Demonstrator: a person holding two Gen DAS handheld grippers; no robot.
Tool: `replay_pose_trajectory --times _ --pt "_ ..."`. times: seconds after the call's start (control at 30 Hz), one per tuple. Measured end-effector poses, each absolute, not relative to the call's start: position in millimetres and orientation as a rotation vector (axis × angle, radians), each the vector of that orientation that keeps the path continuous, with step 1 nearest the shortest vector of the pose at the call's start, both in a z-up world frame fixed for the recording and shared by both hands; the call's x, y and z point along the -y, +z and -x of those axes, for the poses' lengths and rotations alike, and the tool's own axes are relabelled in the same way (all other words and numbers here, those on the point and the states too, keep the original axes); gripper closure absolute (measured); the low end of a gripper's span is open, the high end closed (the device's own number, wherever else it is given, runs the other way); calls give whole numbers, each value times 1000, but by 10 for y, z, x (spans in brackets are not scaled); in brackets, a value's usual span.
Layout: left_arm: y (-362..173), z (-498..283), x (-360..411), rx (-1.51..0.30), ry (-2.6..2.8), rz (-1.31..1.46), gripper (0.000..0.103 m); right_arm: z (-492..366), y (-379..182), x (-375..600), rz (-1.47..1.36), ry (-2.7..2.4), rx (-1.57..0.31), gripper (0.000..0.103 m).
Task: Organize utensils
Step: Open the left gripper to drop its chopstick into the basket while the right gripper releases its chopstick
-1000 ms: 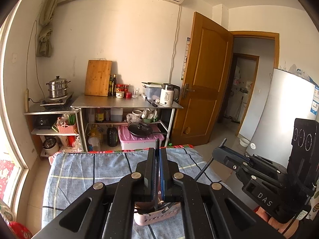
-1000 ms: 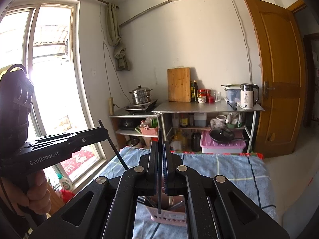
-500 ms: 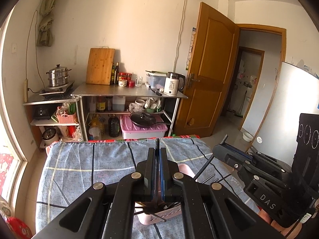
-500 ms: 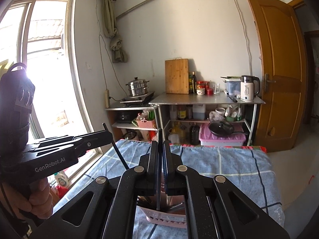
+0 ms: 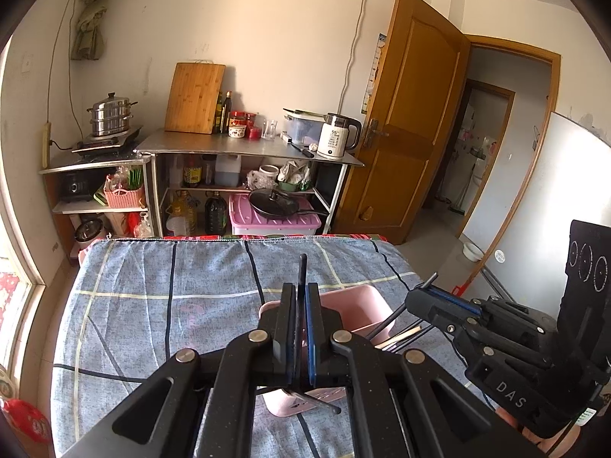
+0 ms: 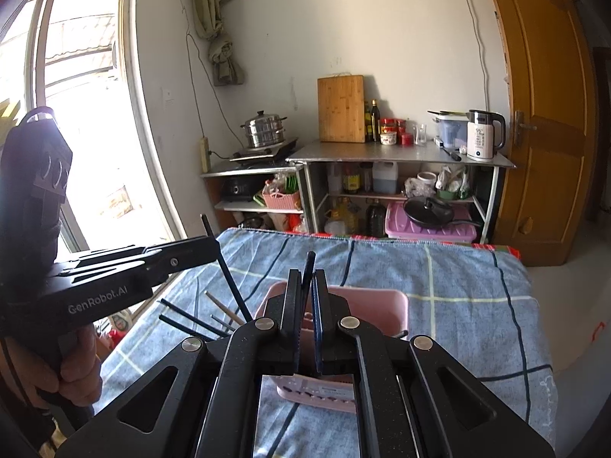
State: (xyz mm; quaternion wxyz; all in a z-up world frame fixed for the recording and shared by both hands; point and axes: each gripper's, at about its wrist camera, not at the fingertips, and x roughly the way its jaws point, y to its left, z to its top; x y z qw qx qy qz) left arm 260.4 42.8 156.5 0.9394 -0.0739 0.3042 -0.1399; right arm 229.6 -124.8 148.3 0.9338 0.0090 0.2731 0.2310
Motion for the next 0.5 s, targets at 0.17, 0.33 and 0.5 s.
replay_pose_trajectory --times 0.17,0.33,0.5 --pt "1599 -2525 -473 -607 -280 158 97 -2257 1498 1298 -20 463 -557 95" --pt "1695 -2367 -527 -574 -269 168 95 -2174 1554 1389 -25 450 -541 94" --pt "1798 -2116 -541 -534 -255 174 94 -2028 1604 1494 -34 443 -526 93"
